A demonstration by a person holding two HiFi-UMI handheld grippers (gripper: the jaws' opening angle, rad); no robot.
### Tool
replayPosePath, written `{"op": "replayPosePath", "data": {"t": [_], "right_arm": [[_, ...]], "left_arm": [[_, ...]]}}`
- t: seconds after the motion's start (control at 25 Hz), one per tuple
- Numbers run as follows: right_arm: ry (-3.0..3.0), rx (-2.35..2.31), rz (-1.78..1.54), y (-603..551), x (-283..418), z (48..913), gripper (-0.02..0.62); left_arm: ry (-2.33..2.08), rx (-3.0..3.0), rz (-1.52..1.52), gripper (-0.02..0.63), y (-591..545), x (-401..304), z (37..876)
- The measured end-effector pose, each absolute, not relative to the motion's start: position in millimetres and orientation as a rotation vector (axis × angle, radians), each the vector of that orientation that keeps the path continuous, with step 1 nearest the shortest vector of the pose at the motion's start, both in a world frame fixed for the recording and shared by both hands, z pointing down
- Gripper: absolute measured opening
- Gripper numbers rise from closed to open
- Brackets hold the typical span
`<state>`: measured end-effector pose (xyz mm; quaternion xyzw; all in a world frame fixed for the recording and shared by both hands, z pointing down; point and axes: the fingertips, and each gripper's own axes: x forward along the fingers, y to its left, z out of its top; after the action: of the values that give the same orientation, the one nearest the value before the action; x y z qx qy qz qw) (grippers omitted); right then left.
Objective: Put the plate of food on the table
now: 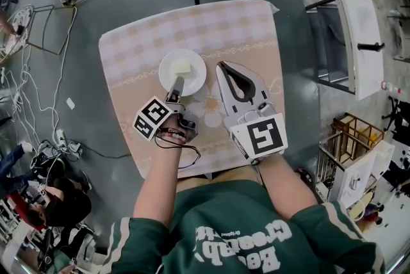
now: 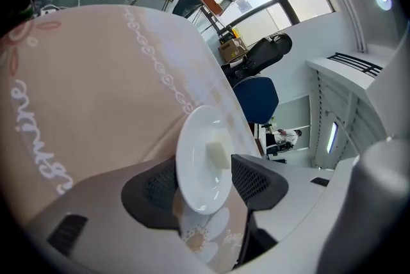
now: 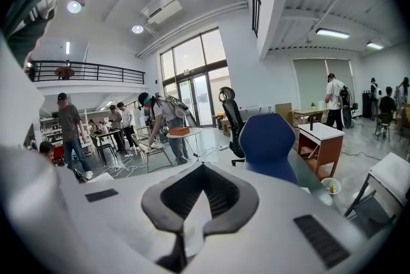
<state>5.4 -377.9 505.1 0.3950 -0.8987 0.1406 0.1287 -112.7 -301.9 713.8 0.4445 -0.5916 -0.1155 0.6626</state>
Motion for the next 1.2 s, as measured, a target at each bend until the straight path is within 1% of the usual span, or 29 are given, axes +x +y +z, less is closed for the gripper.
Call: {"op": "replayPosePath", "data": {"t": [0.44, 0.64, 0.68, 0.72, 0.76, 0.84, 0.88, 1.04, 1.2], "right_arm": [[-2.643, 1.128, 0.383, -364, -16, 489, 0.014], [-2.657, 1.132, 0.356, -351, -25, 474, 0.014], [-2.657, 1.139, 0.351, -349, -25, 472, 0.014], [-2.655, 1.148, 0.346, -346, -26, 469, 0.014], [-2.652, 1.160, 0.340, -345, -26, 466, 0.014], [-2.643, 1.186, 0.330, -342, -28, 458, 0.014], [-2.640, 1.197, 0.323, -340, -28, 454, 0.014], [-2.650, 1.230, 0.286, -326, -32, 439, 0.014], [-2.642, 1.282, 0.259, -311, -35, 424, 0.014]], "left_arm": [[-1.318, 0.998, -0.314, 0.250, -267, -123, 692], [-1.264, 1.069, -0.363, 0.247, -262, -122, 669], [-1.248, 1.089, -0.373, 0.238, -261, -120, 663], [-1.236, 1.112, -0.380, 0.216, -261, -119, 657], [-1.229, 1.136, -0.383, 0.172, -261, -118, 651], [-1.218, 1.182, -0.381, 0.108, -260, -119, 639], [-1.209, 1.203, -0.382, 0.088, -259, -119, 632], [-1.169, 1.267, -0.409, 0.030, -254, -121, 609], [-1.142, 1.333, -0.434, 0.011, -248, -127, 586]]}}
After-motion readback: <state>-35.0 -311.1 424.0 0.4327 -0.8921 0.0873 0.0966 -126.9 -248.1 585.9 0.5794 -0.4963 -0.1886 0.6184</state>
